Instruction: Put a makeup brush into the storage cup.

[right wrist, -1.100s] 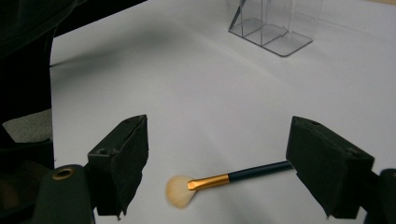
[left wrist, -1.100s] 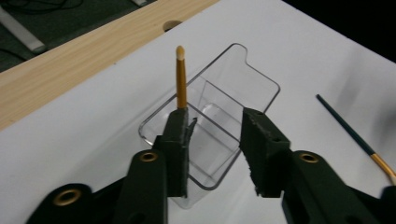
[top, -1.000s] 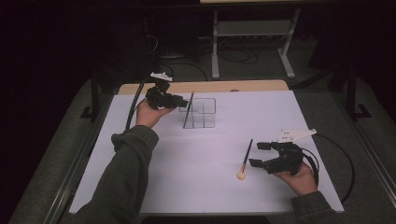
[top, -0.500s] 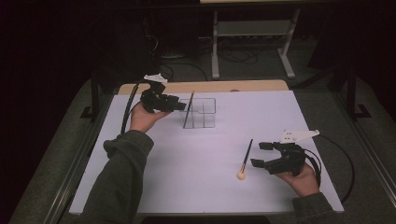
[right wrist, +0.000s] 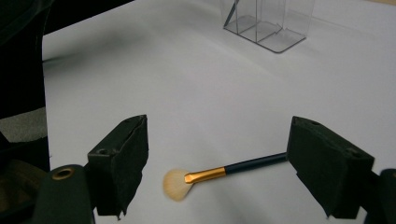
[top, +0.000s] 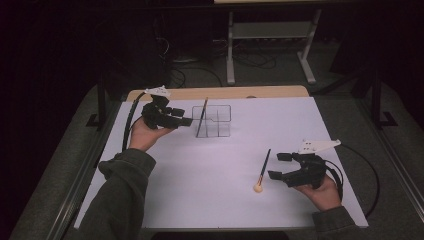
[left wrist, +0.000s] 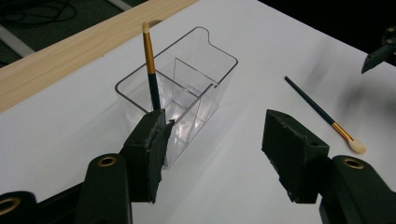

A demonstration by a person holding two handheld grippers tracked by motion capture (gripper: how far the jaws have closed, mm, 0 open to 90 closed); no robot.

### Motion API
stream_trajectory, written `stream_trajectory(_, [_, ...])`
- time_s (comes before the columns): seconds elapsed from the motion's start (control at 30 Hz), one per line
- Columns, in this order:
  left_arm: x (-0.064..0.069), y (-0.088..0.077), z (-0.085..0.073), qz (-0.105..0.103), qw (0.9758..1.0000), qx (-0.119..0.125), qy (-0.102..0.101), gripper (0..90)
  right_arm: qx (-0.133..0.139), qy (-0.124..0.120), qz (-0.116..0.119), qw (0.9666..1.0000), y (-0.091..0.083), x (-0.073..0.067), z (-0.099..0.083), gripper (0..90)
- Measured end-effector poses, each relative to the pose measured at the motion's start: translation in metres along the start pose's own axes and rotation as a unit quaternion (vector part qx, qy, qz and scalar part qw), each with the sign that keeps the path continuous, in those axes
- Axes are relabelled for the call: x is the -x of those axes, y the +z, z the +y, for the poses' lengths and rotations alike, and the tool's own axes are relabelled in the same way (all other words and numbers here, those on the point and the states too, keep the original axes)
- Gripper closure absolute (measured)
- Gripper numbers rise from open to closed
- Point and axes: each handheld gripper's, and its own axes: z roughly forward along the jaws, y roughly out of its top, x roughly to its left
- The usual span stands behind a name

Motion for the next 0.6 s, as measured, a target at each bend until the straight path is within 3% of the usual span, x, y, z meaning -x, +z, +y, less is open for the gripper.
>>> stream_trajectory(0.23, [0.009, -0.006, -0.001, -0.001, 0.9998, -0.001, 0.021, 37.6, -0.001, -0.001, -0.001, 1.0, 0.001, 0.001, 0.0, 20.1])
stream_trajectory(0.4, [0.015, -0.011, -0.004, -0.006, 0.9998, 0.002, 0.018, 36.4, -0.005, -0.001, 0.001, 1.0, 0.003, 0.002, 0.0, 20.2])
stream_trajectory(0.6, [0.024, -0.017, -0.01, -0.004, 0.9996, 0.008, 0.028, 35.3, -0.006, 0.001, 0.001, 1.0, 0.002, 0.001, -0.002, 20.3])
